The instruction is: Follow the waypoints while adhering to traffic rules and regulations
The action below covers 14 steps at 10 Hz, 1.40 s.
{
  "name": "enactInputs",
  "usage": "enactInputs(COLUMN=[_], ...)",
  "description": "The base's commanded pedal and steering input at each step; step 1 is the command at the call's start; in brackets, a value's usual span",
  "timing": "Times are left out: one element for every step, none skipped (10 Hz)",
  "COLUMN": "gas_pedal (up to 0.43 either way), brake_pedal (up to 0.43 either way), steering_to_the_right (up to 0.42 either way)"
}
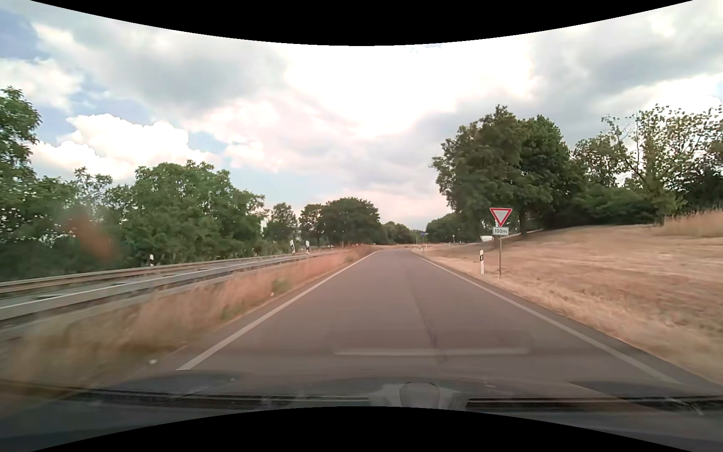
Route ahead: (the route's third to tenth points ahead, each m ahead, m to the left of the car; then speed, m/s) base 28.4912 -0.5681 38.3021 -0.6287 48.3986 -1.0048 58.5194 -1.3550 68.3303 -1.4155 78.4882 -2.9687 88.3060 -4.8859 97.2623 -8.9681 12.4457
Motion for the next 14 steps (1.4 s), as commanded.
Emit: enactInputs(gas_pedal=[0.280,0.268,0.268,0.260,0.248,0.248,0.240,0.240,0.228,0.209,0.197,0.189,0.177,0.169], brake_pedal=[0.000,0.000,0.000,0.000,0.000,0.000,0.000,0.000,0.000,0.000,0.000,0.000,0.000,0.000], steering_to_the_right=[0.003,0.003,0.002,0.002,0.002,0.001,0.000,0.000,0.000,0.000,0.000,0.000,0.000,0.000])
